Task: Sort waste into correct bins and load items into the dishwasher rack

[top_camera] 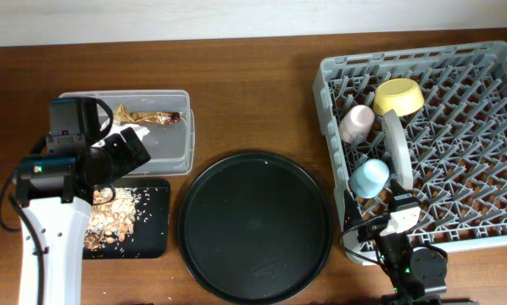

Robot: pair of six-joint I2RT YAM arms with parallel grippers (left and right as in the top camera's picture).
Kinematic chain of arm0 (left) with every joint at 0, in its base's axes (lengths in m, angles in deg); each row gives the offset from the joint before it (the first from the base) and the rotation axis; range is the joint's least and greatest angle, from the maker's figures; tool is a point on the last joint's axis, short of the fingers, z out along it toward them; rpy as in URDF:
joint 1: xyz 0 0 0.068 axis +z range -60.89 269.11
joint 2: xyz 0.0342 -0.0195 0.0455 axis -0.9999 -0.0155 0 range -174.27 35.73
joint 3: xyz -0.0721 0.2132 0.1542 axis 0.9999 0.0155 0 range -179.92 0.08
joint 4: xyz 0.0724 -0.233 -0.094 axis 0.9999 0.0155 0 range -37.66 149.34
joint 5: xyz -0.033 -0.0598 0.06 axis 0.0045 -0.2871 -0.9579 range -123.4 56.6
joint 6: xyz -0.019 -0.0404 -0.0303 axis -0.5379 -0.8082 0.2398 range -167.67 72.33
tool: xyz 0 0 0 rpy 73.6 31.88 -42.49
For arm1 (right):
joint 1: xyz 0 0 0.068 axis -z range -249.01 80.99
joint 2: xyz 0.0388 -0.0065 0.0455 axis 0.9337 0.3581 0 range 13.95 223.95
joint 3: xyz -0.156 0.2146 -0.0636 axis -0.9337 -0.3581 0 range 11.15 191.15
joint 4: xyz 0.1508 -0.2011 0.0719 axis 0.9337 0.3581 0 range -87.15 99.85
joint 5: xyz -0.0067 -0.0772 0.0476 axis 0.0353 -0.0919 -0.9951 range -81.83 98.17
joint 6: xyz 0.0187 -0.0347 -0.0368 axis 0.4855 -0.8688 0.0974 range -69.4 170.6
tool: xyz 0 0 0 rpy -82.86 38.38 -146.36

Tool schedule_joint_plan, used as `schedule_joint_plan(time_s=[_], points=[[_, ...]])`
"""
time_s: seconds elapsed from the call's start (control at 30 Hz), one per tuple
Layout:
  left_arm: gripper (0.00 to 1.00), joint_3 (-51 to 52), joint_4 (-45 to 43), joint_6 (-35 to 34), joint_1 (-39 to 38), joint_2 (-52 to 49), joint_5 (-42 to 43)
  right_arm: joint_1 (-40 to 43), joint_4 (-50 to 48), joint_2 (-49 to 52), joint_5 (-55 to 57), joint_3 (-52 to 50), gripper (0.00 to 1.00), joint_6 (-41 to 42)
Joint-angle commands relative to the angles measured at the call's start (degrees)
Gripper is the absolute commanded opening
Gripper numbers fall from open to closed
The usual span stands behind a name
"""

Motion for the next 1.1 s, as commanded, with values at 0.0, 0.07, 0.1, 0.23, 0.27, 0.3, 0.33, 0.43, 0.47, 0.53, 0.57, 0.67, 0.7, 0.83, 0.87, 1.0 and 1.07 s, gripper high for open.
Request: schedule_joint_plan(time_s=[0.0,0.07,0.1,0.23,0.27,0.3,0.33,0.43,0.47,0.53,0.57,0.67,0.7,0.83,0.87,1.0,1.07], points=[[0.99,0.07,-0.07,-0.33,0.15,0.22,-0.44,-0.39,0.39,-0.07,0.52,-0.28,0.99,0.48],[0.99,0.07,-0.07,-0.33,0.15,0.22,-0.44,-0.39,0.42,-0.07,0.52,-0.28,0.99,0.48],[0.99,0.07,-0.07,-0.33,0.15,0.22,-0.44,-0.39,0.42,-0.07,0.52,-0.28,0.99,0.48],[0.99,5.95,-2.62,-0.39,-2.43,15.65,6.10,-0.39,0.42,-0.07,0.52,-0.28,0.99,0.48],[0.99,9.14,-5.29,-0.37,-4.09,21.84,6.03,-0.39,0.42,-0.07,0.52,-0.28,0.99,0.48],[0.99,16.48,-13.27,-0.33,-5.60,31.78,4.48,-0.39,0.42,-0.07,0.52,-0.28,0.99,0.48],[0.99,24.55,-21.40,-0.33,-6.03,40.30,3.69,-0.39,0.39,-0.07,0.52,-0.28,0.99,0.48],[0.99,43.30,-39.67,-0.33,-6.03,55.65,3.72,-0.39,0.42,-0.07,0.52,-0.28,0.99,0.48],[0.99,50.07,-47.10,-0.31,-6.03,59.63,3.72,-0.39,0.39,-0.07,0.52,-0.28,0.99,0.48],[0.99,63.34,-63.36,-0.31,-6.03,66.10,3.72,-0.39,0.42,-0.07,0.52,-0.28,0.99,0.48],[0.99,67.36,-67.76,-0.31,-6.03,67.65,3.69,-0.39,0.42,-0.07,0.52,-0.28,0.99,0.48],[0.99,76.26,-72.59,-0.31,-6.03,72.72,1.73,-0.39,0.42,-0.07,0.52,-0.28,0.99,0.48],[0.99,77.29,-69.57,-0.09,-6.21,74.31,-0.52,-0.39,0.42,-0.07,0.52,-0.28,0.99,0.48],[0.99,77.29,-61.59,16.46,-8.81,74.29,-2.80,-0.39,0.42,-0.07,0.52,-0.28,0.99,0.48],[0.99,77.29,-61.57,21.68,-9.38,74.29,-2.78,-0.39,0.42,-0.07,0.52,-0.28,0.99,0.48],[0.99,77.26,-61.61,22.60,-9.53,74.27,-2.78,-0.39,0.42,-0.07,0.52,-0.28,0.99,0.48],[0.99,77.26,-61.61,22.60,-9.53,74.27,-2.80,-0.39,0.42,-0.07,0.52,-0.28,0.99,0.48]])
